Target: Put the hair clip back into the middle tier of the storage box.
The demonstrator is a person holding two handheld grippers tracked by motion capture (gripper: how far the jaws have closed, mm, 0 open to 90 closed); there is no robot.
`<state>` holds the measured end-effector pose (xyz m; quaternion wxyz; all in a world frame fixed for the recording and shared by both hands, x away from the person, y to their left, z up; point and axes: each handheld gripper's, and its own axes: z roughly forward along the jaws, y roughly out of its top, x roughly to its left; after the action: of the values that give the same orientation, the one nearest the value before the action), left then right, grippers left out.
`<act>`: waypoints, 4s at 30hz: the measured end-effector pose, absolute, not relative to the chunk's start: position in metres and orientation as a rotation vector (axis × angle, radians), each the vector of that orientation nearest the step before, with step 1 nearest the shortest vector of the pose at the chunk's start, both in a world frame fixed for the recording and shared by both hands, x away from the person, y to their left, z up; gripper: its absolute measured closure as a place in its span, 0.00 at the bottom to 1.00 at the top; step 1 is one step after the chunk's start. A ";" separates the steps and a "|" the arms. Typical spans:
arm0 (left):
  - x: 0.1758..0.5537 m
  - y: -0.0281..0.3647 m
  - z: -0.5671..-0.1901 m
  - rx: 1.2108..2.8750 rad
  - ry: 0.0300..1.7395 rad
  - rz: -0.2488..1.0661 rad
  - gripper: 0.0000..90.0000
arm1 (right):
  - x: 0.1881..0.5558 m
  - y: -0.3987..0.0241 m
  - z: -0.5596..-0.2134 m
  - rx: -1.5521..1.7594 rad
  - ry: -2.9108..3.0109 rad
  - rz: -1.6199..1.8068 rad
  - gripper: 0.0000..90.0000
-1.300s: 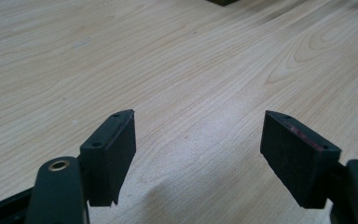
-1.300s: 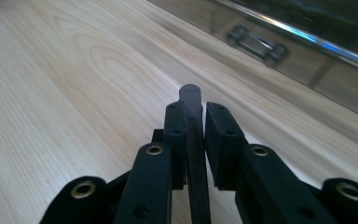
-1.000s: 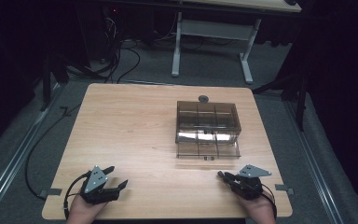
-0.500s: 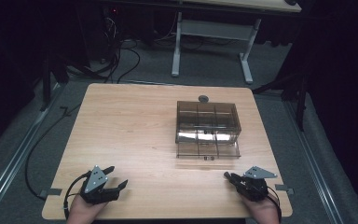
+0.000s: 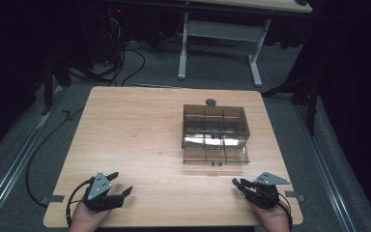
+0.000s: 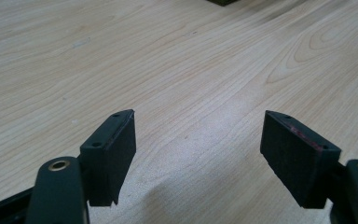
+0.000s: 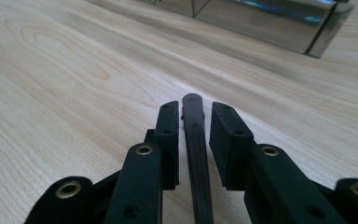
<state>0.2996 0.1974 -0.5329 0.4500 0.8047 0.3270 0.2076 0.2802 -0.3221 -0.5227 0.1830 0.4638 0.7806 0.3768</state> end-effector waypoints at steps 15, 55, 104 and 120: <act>0.299 0.198 -0.533 1.985 0.800 0.512 0.30 | 0.298 -0.326 -0.498 1.436 2.237 0.856 0.91; 0.298 0.198 -0.533 2.000 0.777 0.504 0.30 | 0.331 -0.308 -0.479 1.426 2.636 0.410 0.93; 0.298 0.198 -0.533 2.006 0.764 0.491 0.30 | 0.360 -0.283 -0.485 1.422 2.828 0.159 0.89; 0.298 0.198 -0.533 2.006 0.762 0.491 0.30 | 0.362 -0.279 -0.477 1.416 2.837 0.160 0.91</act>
<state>0.2980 0.1977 -0.5326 0.4530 0.8125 0.3087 0.1986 0.3623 -0.2791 -0.4766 -0.0166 0.4460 0.8935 0.0503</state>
